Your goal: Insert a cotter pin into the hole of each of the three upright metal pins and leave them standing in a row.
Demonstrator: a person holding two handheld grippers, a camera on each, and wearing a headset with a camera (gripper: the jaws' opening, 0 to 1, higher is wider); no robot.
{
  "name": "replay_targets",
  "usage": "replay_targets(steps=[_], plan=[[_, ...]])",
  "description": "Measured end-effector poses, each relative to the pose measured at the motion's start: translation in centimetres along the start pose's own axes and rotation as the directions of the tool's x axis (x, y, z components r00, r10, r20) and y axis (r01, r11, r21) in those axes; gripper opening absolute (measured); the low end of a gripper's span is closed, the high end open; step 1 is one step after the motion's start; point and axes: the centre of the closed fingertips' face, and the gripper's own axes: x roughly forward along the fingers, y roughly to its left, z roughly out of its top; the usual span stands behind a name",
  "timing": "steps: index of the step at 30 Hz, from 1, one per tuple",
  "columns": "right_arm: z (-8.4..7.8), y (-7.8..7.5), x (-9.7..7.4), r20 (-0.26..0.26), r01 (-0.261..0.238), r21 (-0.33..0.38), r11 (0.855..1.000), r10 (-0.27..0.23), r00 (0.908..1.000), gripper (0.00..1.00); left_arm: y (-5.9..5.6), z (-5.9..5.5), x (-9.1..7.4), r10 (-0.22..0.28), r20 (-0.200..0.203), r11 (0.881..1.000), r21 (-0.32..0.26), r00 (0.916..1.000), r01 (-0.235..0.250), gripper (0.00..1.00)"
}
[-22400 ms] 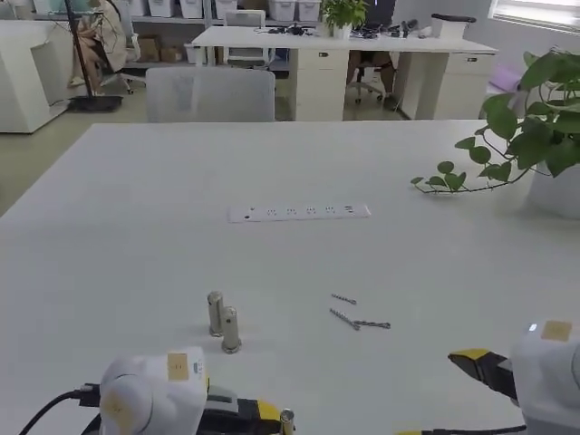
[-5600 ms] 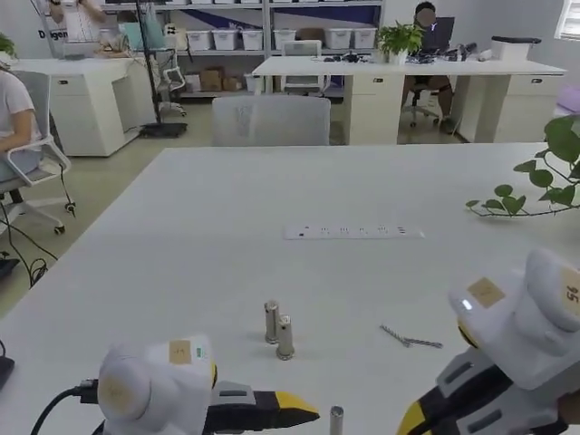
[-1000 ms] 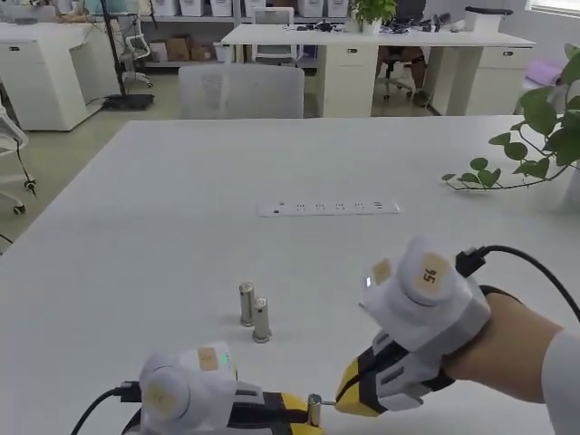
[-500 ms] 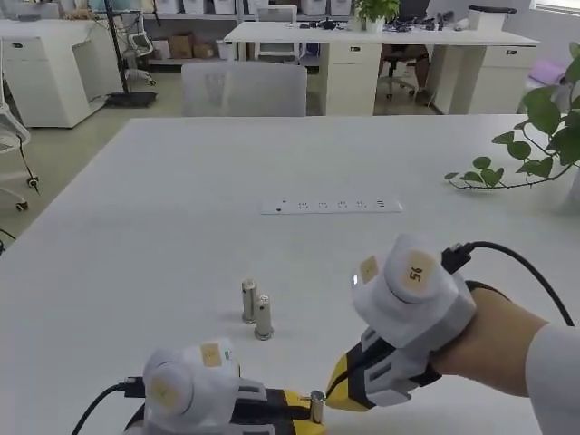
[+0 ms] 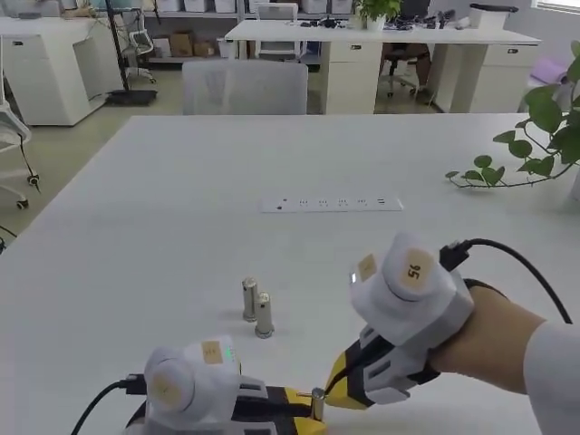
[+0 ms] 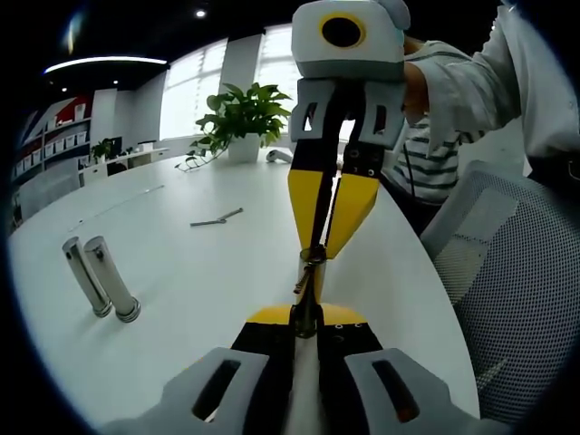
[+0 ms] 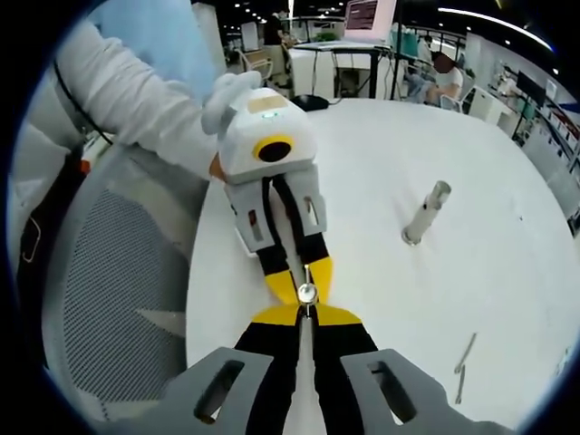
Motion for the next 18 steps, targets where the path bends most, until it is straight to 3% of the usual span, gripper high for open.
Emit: replay_targets(steps=[10, 18], plan=[[-0.43, -0.05, -0.48, 0.012, 0.009, 0.026, 1.0, -0.009, 0.9999, 0.1, 0.06, 0.01, 0.04, -0.001, 0.001, 1.0, -0.003, 1.0, 0.001, 0.06], [-0.63, -0.16, -0.46, 0.006, 0.014, 0.005, 1.0, -0.014, 0.9999, 0.06, 0.06, 0.03, 0.08, 0.0, 0.0, 1.0, -0.004, 1.0, 0.0, 0.06]])
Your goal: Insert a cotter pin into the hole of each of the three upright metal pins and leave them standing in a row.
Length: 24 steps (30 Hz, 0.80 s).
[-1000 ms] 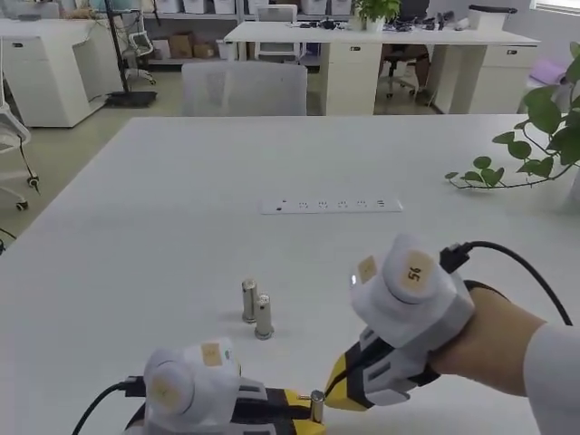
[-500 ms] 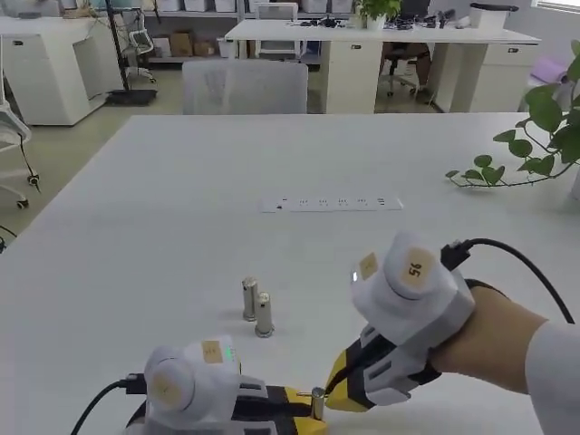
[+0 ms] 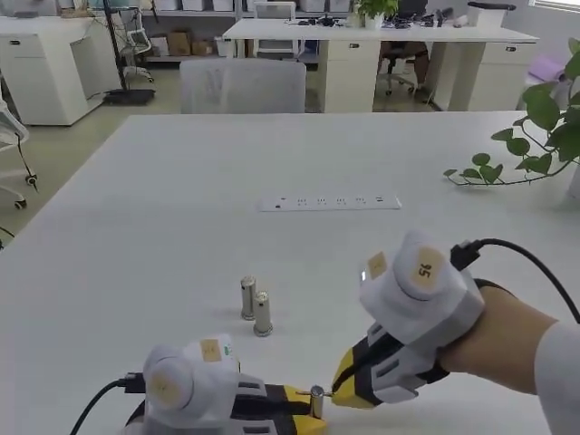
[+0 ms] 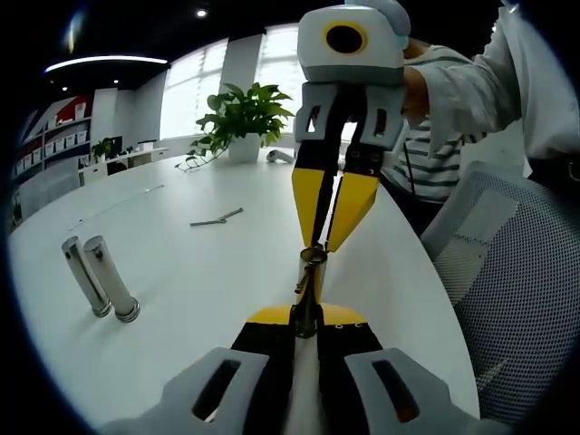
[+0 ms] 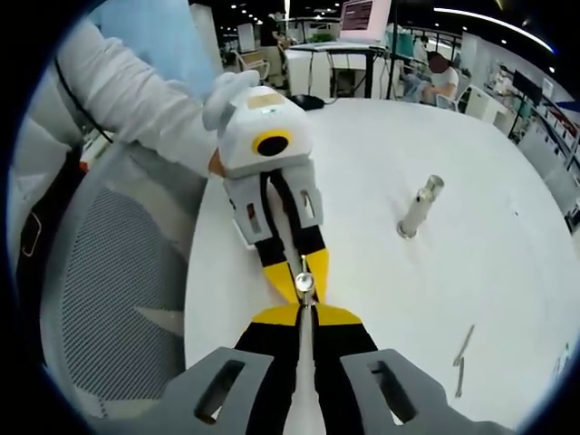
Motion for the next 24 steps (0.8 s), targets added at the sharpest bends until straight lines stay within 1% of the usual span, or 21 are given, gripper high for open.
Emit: replay_targets(steps=[5, 12, 14, 15, 18, 21, 24], plan=[[0.28, 0.09, 0.1, 0.007, -0.003, -0.004, 1.0, 0.003, 1.0, 0.05, -0.04, 0.02, 0.0, 0.0, 0.0, 1.0, -0.001, 1.0, 0.0, 0.06], [0.42, 0.01, 0.19, 0.004, -0.003, -0.013, 1.0, 0.003, 1.0, 0.05, -0.04, 0.04, 0.01, 0.0, 0.001, 1.0, -0.002, 1.0, 0.0, 0.06], [0.43, 0.03, 0.16, 0.01, -0.004, 0.0, 1.0, 0.004, 0.9999, 0.05, -0.03, 0.05, 0.02, 0.0, 0.002, 1.0, -0.002, 1.0, 0.0, 0.06], [0.43, 0.05, 0.14, 0.014, -0.008, 0.012, 1.0, 0.008, 0.9999, 0.06, -0.03, 0.05, 0.03, 0.0, 0.002, 1.0, -0.003, 1.0, 0.0, 0.06], [0.29, -0.01, 0.01, 0.014, 0.0, 0.01, 1.0, 0.0, 0.9999, 0.1, 0.0, 0.05, 0.06, 0.001, 0.005, 1.0, -0.008, 1.0, -0.001, 0.06], [0.33, -0.08, -0.34, 0.032, 0.008, 0.027, 1.0, -0.009, 0.9995, 0.12, 0.01, 0.08, 0.08, 0.001, 0.005, 1.0, -0.009, 1.0, -0.001, 0.06], [0.39, -0.27, -0.75, 0.061, 0.021, 0.05, 0.999, -0.024, 0.9978, 0.15, 0.02, 0.09, 0.09, 0.002, 0.006, 1.0, -0.011, 1.0, -0.002, 0.06]])
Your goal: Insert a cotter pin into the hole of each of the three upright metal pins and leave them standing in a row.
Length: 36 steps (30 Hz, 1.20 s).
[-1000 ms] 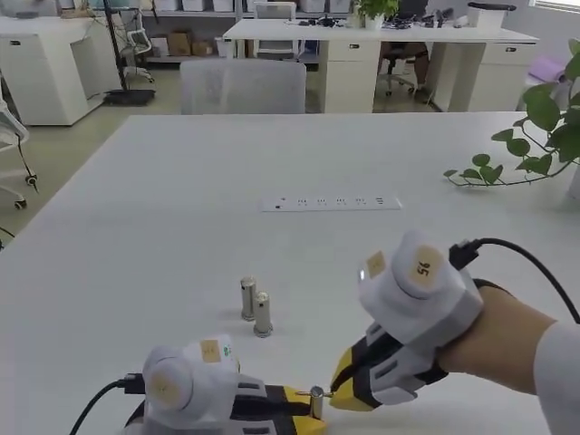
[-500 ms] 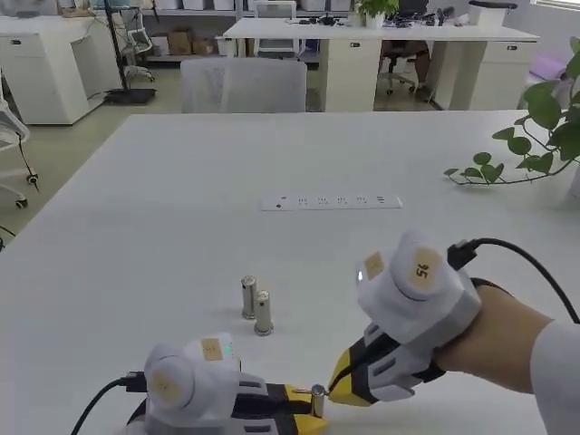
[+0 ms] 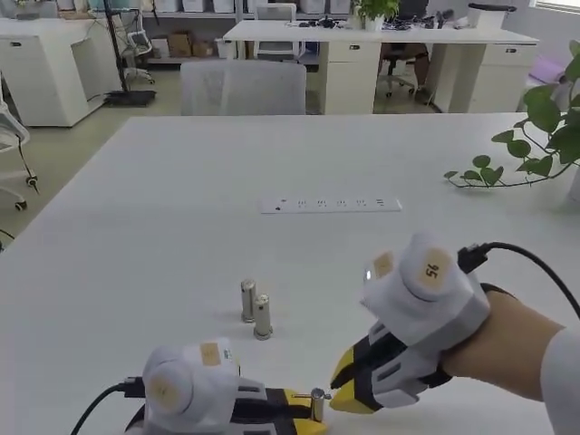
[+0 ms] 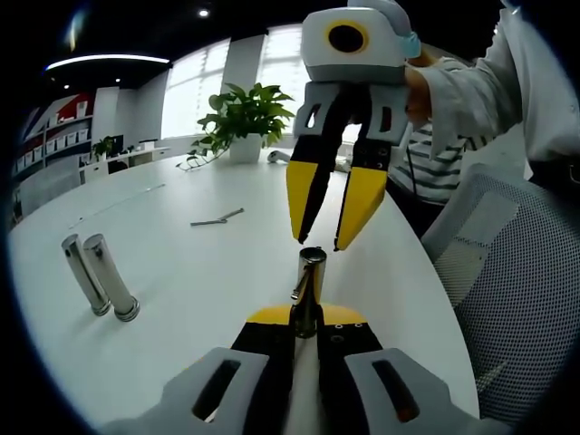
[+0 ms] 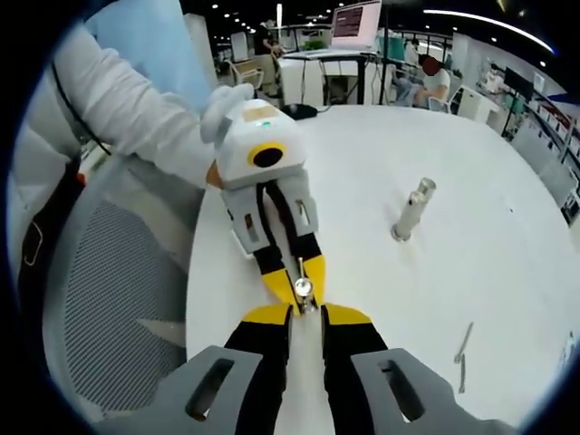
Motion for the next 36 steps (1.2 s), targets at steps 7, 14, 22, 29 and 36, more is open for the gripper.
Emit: replay_targets(steps=[7, 14, 22, 29, 36], plan=[[-0.4, 0.0, -0.6, 0.062, 0.014, 0.061, 0.998, -0.018, 0.9979, 0.19, 0.0, 0.0, 0.0, 0.0, 0.0, 1.0, -0.001, 1.0, 0.0, 0.06], [-0.6, 0.4, -0.9, 0.122, 0.016, 0.105, 0.994, -0.029, 0.9921, 0.26, 0.1, 0.0, 0.0, 0.003, 0.002, 1.0, -0.006, 1.0, -0.003, 0.06], [-1.0, 0.7, -1.7, 0.182, 0.05, 0.148, 0.988, -0.076, 0.9804, 0.38, 0.1, 0.1, 0.0, 0.006, 0.002, 1.0, -0.007, 1.0, -0.006, 0.06], [-1.8, -0.4, -3.1, 0.216, 0.133, 0.207, 0.969, -0.178, 0.9601, 0.49, 0.1, 0.0, 0.0, 0.007, 0.003, 1.0, -0.008, 1.0, -0.007, 0.06], [-2.2, -1.3, -4.5, 0.251, 0.207, 0.243, 0.948, -0.267, 0.9304, 0.61, 0.1, 0.0, 0.0, 0.008, 0.006, 1.0, -0.014, 0.9999, -0.008, 0.06]])
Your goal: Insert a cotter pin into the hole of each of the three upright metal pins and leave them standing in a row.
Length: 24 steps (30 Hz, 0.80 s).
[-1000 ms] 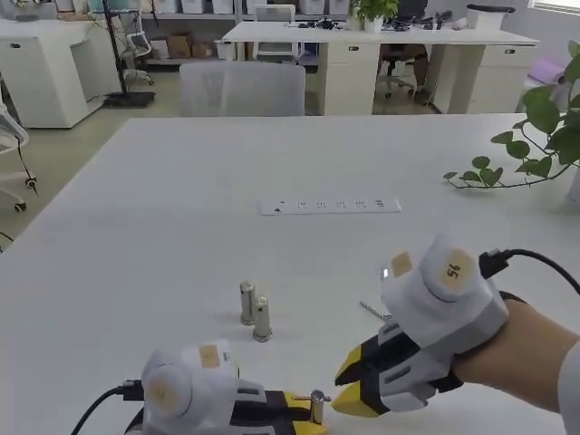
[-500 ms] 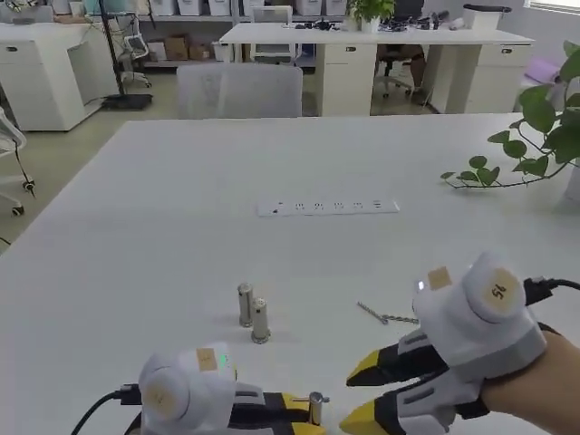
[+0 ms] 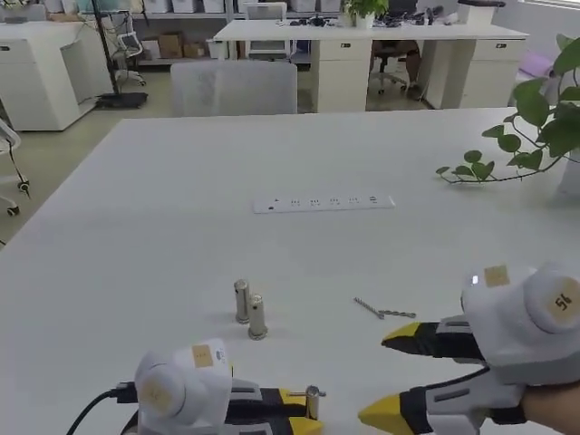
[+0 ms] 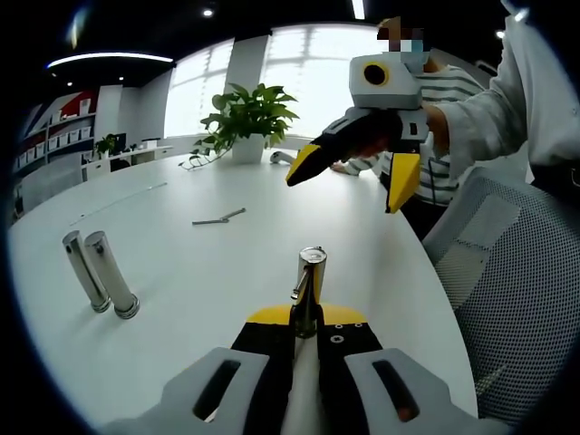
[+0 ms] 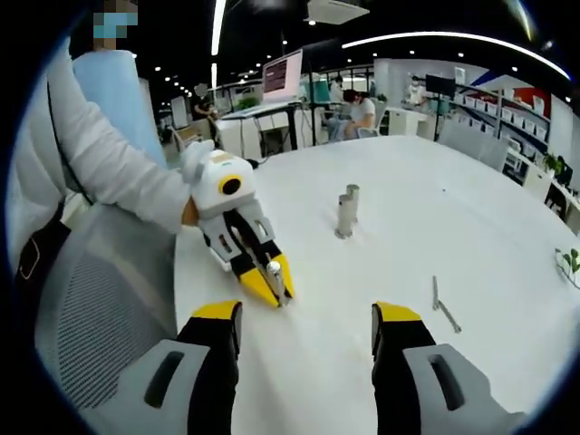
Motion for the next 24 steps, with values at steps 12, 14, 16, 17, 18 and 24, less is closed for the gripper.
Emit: replay_targets(steps=[12, 14, 16, 17, 18, 24], plan=[[1.4, 0.8, -1.6, 0.131, 0.004, 0.004, 1.0, -0.005, 0.9913, 0.69, 0.0, 0.0, 0.0, 0.005, 0.009, 1.0, -0.017, 0.9999, -0.005, 0.06], [1.5, 1.0, -1.8, 0.149, 0.004, 0.016, 1.0, -0.007, 0.9888, 0.7, 0.1, 0.1, -0.1, 0.007, 0.012, 1.0, -0.021, 0.9999, -0.007, 0.06], [1.6, 1.1, -2.2, 0.164, 0.014, 0.016, 1.0, -0.016, 0.9864, 0.7, 0.1, 0.1, -0.1, 0.009, 0.013, 1.0, -0.023, 0.9999, -0.009, 0.06], [1.5, 1.2, -2.3, 0.168, 0.015, 0.018, 1.0, -0.018, 0.9856, 0.7, 0.1, 0.1, -0.1, 0.009, 0.014, 1.0, -0.023, 0.9999, -0.009, 0.06], [1.4, 1.3, -2.4, 0.168, 0.016, 0.021, 1.0, -0.019, 0.9856, 0.7, 0.1, 0.1, -0.1, 0.011, 0.015, 1.0, -0.025, 0.9998, -0.01, 0.06], [0.4, 1.0, -3.3, 0.163, 0.043, 0.039, 0.998, -0.048, 0.9855, 0.72, 0.4, 0.1, -0.2, 0.022, 0.018, 0.999, -0.03, 0.9996, -0.022, 0.06]])
